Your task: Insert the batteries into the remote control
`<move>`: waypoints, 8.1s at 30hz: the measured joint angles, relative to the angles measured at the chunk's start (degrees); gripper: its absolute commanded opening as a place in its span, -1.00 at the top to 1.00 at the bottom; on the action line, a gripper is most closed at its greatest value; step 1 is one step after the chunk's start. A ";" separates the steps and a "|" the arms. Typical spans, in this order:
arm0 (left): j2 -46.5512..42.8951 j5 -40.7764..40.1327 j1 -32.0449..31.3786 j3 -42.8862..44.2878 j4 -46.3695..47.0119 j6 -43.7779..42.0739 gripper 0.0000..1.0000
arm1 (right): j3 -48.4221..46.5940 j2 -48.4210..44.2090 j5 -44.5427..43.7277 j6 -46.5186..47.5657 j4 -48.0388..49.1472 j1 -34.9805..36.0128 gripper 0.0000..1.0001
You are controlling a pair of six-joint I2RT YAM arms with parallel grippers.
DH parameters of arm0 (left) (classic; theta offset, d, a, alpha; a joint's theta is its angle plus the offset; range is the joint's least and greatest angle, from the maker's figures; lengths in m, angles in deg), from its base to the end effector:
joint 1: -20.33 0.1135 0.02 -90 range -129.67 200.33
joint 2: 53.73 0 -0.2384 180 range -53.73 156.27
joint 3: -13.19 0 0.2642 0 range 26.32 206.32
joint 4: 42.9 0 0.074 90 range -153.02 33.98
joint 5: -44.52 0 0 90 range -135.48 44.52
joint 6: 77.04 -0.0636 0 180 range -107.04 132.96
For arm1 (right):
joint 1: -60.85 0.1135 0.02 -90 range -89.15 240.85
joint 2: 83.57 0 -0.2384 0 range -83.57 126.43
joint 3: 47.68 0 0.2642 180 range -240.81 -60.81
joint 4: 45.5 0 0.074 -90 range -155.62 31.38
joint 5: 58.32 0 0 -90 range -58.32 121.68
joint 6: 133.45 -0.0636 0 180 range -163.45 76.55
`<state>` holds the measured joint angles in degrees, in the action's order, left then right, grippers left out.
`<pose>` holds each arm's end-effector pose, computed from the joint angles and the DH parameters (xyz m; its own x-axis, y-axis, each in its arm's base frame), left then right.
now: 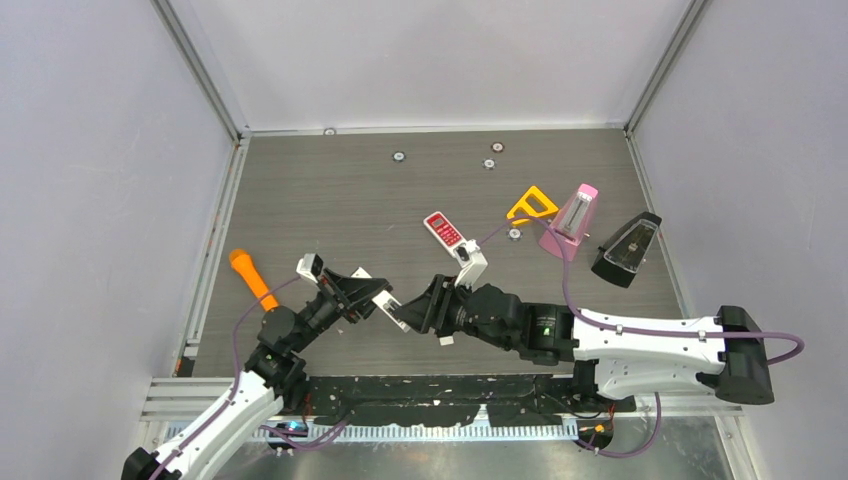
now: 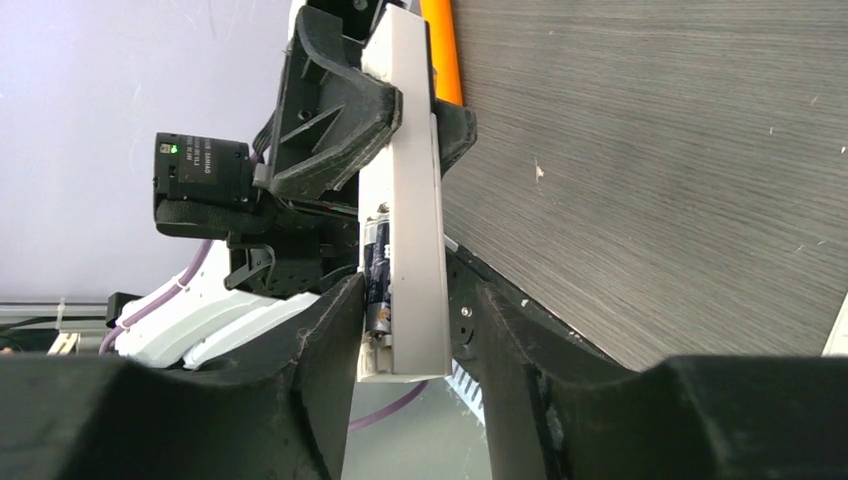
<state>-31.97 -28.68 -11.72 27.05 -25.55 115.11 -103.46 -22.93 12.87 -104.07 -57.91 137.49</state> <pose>0.1541 -0.1182 0.1877 -0.7622 -0.6270 0.1612 -0.0217 -0.2241 -0.9743 0.0880 0.2818 0.2591 -0.7742 0.3099 -0.5519 -0.3572 0.5060 0.7851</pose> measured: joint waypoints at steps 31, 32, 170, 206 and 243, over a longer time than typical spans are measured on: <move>4.87 13.66 0.00 9.46 -1.27 -21.57 1.00 | -0.28 -6.43 15.08 16.81 -5.51 -2.25 -0.05; 5.16 13.99 0.00 9.55 -0.92 -21.57 1.00 | -0.33 -5.88 15.56 17.00 -5.55 -2.25 0.04; -14.40 -44.98 0.26 35.65 -82.23 -50.51 -0.99 | -25.86 40.85 13.27 68.85 -31.36 -6.60 -0.61; -7.89 -32.06 0.26 33.53 -74.66 -53.37 -0.99 | -22.56 42.75 -4.74 24.83 -34.84 -13.92 -0.36; -7.91 -27.34 0.26 31.61 -70.99 -55.06 -0.99 | -17.03 40.26 -0.22 19.34 -26.03 -17.73 0.52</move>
<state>-39.88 -56.03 -11.46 58.65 -96.54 60.05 -120.49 17.33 12.65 -84.73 -83.95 119.76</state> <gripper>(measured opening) 0.994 0.359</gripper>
